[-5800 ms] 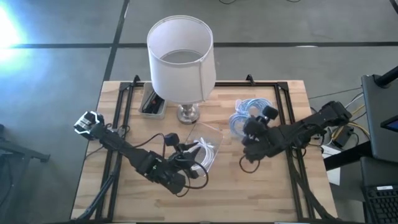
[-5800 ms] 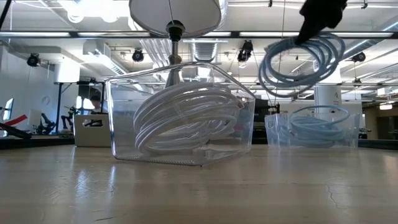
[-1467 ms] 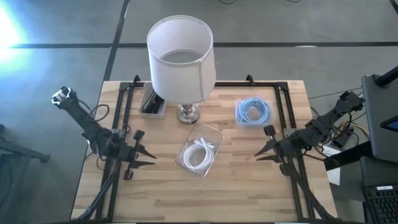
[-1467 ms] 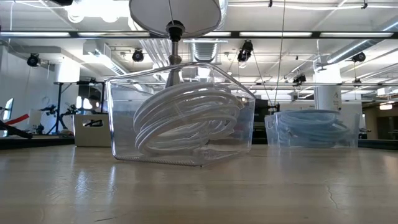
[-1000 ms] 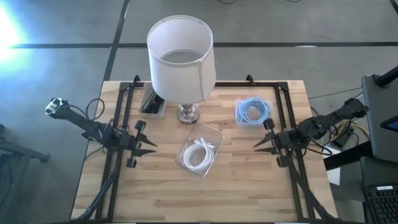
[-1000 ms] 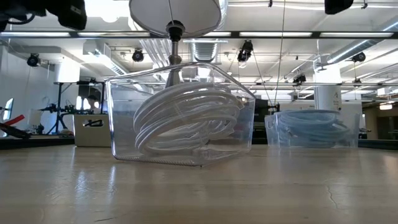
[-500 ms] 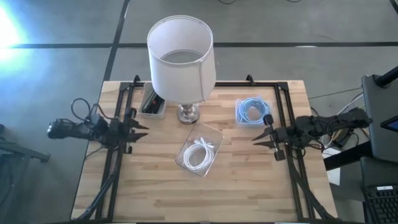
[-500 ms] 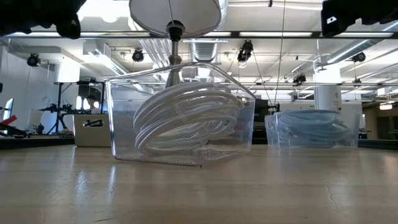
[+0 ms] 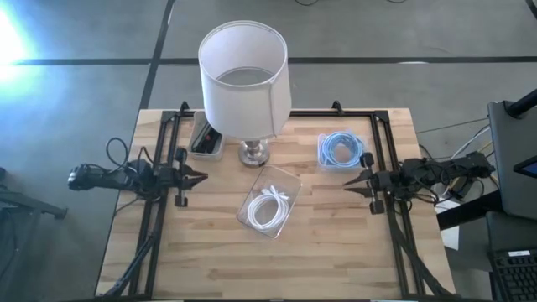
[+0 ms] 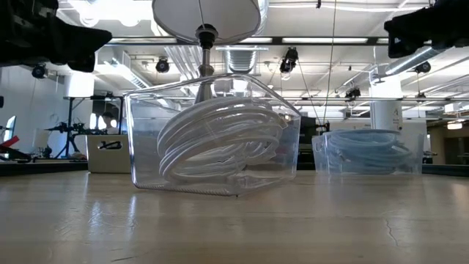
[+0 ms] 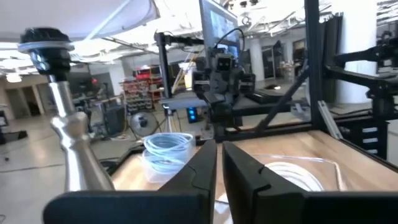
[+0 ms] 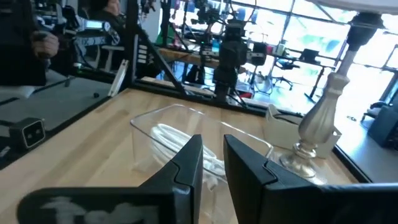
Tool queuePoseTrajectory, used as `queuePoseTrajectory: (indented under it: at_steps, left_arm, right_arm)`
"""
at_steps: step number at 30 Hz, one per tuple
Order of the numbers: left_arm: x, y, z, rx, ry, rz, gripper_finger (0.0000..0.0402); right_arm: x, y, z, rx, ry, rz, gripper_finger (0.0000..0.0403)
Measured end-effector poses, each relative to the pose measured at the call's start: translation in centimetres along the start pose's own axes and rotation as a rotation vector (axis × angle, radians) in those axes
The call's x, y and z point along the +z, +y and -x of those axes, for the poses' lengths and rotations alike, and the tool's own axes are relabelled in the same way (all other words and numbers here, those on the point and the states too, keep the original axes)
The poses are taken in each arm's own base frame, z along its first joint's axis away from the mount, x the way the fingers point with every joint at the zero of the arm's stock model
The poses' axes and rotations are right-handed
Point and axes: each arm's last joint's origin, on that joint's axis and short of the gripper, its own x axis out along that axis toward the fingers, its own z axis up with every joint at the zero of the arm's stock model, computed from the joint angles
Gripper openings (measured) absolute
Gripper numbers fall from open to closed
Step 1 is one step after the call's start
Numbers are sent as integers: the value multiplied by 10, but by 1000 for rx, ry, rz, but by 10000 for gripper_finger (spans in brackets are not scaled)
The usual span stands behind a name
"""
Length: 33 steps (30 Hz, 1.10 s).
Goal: Pick & Place USB Port
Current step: Return to Home Position
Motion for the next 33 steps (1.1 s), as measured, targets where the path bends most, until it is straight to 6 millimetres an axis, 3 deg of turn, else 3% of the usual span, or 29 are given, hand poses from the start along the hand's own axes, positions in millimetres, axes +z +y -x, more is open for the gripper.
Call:
queuePoseTrajectory:
  at_steps: [8,20,33]
  left_arm:
    - [-1,0,0,8,8,-11,14]
    - [-12,0,0,62,75,8,3]
    - [-20,-1,0,64,113,45,7]
  right_arm:
    - [-20,2,-1,-10,29,-31,12]
    - [-54,3,-9,-69,-7,-96,8]
    - [-57,1,-10,-136,24,-45,8]
